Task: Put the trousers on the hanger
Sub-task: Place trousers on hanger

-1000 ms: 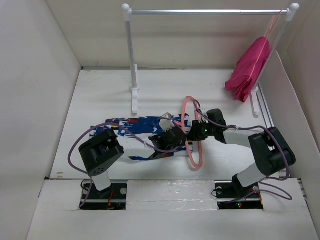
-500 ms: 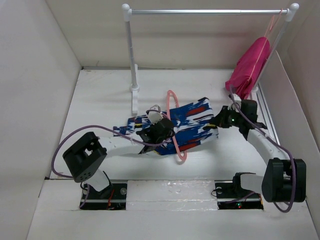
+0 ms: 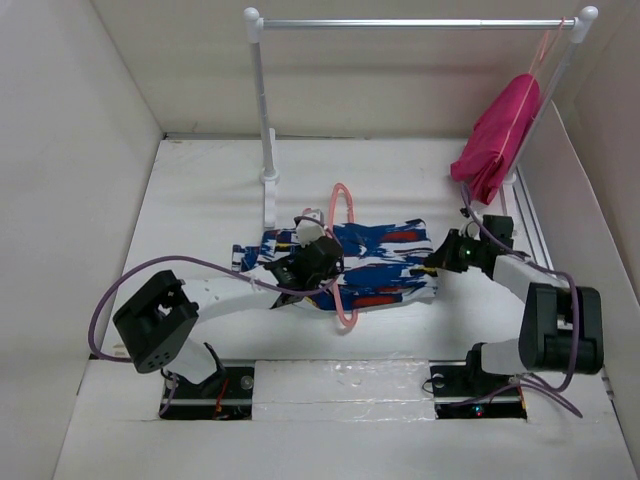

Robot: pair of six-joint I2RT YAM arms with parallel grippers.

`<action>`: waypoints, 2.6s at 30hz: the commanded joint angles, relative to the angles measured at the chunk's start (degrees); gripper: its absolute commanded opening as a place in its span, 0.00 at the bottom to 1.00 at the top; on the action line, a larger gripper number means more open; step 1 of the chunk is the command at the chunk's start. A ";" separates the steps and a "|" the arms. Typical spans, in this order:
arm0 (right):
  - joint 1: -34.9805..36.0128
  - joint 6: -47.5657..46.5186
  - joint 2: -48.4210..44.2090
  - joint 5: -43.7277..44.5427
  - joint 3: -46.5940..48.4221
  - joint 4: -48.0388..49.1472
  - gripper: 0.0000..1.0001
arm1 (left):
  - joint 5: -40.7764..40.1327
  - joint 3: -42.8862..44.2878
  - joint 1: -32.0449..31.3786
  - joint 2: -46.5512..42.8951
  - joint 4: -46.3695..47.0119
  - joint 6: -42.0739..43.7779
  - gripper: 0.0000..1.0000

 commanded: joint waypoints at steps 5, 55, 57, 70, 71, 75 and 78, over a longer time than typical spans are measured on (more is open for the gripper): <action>-0.77 3.64 8.38 0.54 3.03 13.58 0.00 | -3.17 2.00 0.27 0.70 -8.62 6.05 0.00; 6.95 -0.57 -8.58 2.13 12.94 -10.22 0.60 | -2.72 14.81 0.09 -5.36 -13.36 6.92 0.00; 11.16 2.76 -11.38 1.08 15.76 -10.23 0.60 | -2.64 15.60 0.09 -6.42 -13.01 7.10 0.00; 37.45 29.04 -17.47 7.75 19.81 9.35 0.61 | 0.78 41.77 -0.43 -5.46 -21.88 14.39 0.00; 38.24 31.05 -17.03 7.84 20.07 11.81 0.63 | 0.88 42.93 -0.43 -5.37 -22.93 14.31 0.00; 41.41 32.13 -15.27 9.58 24.46 13.87 0.67 | 0.79 46.98 -0.43 -4.32 -24.25 15.36 0.00; 42.64 31.16 -14.22 10.39 28.16 12.37 0.68 | 0.88 49.44 -0.43 -3.61 -25.74 15.45 0.00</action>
